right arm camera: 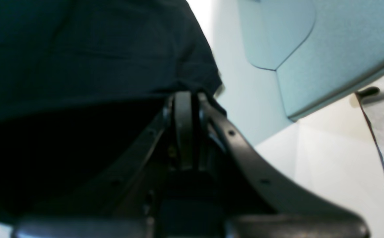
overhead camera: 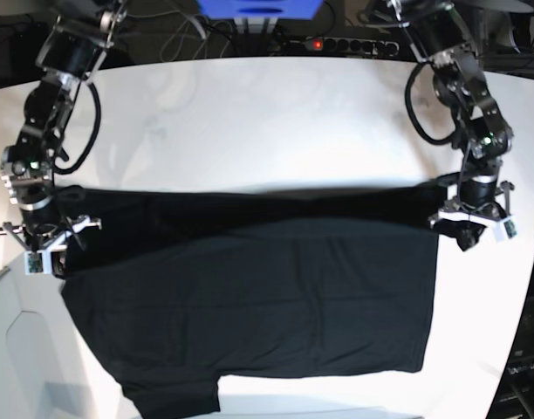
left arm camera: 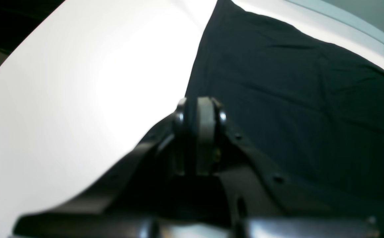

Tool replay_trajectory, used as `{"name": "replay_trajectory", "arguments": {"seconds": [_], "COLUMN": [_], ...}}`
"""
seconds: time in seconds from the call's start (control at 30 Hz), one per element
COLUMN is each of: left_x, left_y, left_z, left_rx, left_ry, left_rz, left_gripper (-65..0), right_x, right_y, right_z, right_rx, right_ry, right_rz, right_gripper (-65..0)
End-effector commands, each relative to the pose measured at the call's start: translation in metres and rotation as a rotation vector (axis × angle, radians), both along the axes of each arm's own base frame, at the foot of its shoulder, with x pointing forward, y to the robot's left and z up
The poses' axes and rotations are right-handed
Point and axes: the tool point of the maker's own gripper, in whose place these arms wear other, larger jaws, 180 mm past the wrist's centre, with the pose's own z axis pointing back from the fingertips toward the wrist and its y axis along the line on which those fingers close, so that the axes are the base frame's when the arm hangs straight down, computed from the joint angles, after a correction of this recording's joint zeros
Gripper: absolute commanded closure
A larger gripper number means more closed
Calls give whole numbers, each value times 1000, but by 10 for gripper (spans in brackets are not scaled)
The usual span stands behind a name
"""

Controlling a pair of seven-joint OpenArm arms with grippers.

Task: Fold the T-shirt properly
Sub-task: 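Lift the shoulder edge and fold it over toward the hem with both grippers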

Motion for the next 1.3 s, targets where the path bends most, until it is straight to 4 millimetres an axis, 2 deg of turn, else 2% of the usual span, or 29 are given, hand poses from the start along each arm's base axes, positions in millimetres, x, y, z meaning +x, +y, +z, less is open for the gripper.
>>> {"name": "replay_trajectory", "arguments": {"seconds": [0.0, 0.17, 0.23, 0.43, 0.6, 0.77, 0.83, 0.97, 1.03, 1.2, 1.27], "left_x": [10, 26, 32, 39, 35, 10, -3, -19, -21, -16, -13], "left_y": [4, 8, 9, 11, 11, 11, 10, 8, 5, -1, -1], "left_z": [18, 13, 12, 2, -5, -19, -30, -49, -52, -52, -58], "left_rx": [18, -21, -35, -63, -66, -50, -49, -59, -68, -86, -102], "left_ry": [-59, -58, -59, -43, -24, 19, 52, 102, 103, 92, 105], "left_rz": [-1, 13, 17, 25, 26, 34, 35, 34, 34, 31, 37], "left_gripper": [-49, -49, -49, -49, -53, -60, -114, -329, -405, -411, -411], "right_x": [10, 26, 38, 60, 62, 62, 61, 60, 60, 60, 60], "right_y": [-1, -1, 6, 16, 17, 20, 20, 20, 20, 20, 20], "right_z": [18, 7, 2, -4, -7, -10, -10, -12, -12, -12, -12], "right_rx": [-7, 33, 51, 59, 67, 73, 73, 73, 73, 73, 73], "right_ry": [-59, -40, -26, 3, 11, 14, 16, 19, 19, 19, 21], "right_rz": [10, 10, 28, 68, 70, 71, 71, 71, 71, 71, 71], "right_gripper": [0, 0, 0, 0, 0, 0, 0, 0, 0, 0, 0]}}
